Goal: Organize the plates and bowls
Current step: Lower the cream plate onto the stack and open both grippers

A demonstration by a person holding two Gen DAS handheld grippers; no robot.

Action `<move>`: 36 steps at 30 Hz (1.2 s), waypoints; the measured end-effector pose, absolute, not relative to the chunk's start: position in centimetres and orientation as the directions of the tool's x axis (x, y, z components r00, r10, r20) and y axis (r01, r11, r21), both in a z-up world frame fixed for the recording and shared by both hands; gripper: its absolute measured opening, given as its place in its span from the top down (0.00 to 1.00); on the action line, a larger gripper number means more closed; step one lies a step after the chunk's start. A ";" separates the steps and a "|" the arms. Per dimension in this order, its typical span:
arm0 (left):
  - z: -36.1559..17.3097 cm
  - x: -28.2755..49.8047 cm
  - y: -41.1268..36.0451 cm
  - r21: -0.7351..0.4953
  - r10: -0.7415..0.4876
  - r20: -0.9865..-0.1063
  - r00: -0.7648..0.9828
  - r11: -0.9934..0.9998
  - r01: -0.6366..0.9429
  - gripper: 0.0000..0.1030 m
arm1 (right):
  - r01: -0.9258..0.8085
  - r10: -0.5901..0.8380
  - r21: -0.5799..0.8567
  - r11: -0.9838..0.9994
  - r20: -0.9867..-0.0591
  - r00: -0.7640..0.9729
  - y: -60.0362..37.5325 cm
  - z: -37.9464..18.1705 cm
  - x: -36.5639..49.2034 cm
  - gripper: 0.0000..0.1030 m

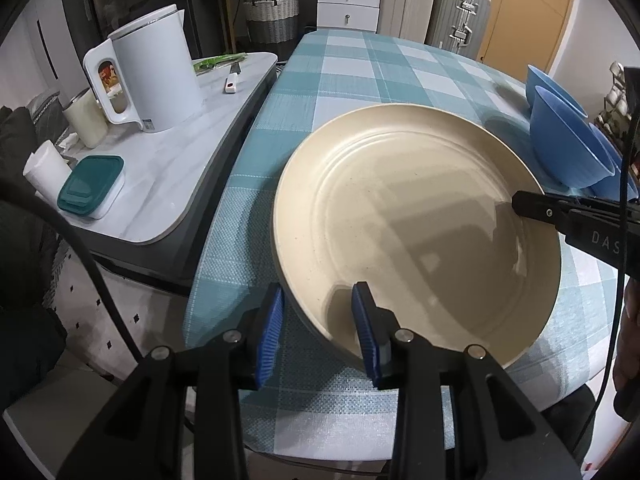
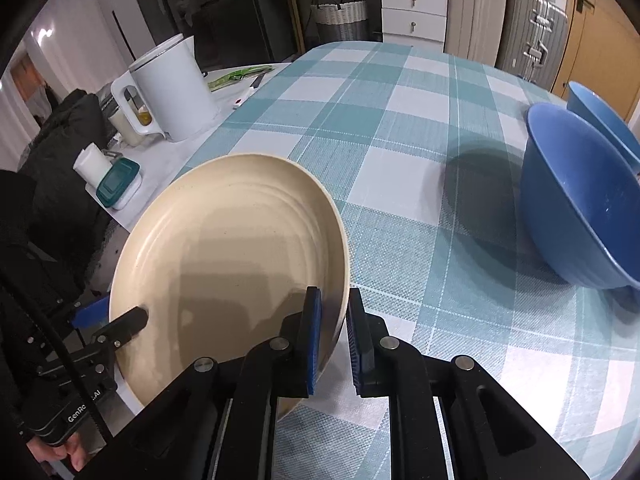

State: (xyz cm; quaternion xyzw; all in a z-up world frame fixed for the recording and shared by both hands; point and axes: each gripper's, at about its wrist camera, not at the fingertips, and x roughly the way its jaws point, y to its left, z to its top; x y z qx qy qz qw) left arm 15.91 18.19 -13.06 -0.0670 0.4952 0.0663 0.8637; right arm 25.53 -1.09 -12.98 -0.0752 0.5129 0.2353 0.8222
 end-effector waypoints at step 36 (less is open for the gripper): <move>-12.9 15.5 18.9 -0.081 0.015 -0.844 0.535 0.984 -0.156 0.57 | -0.483 0.274 0.059 0.874 -0.879 0.389 0.0 -14.0 24.6 0.79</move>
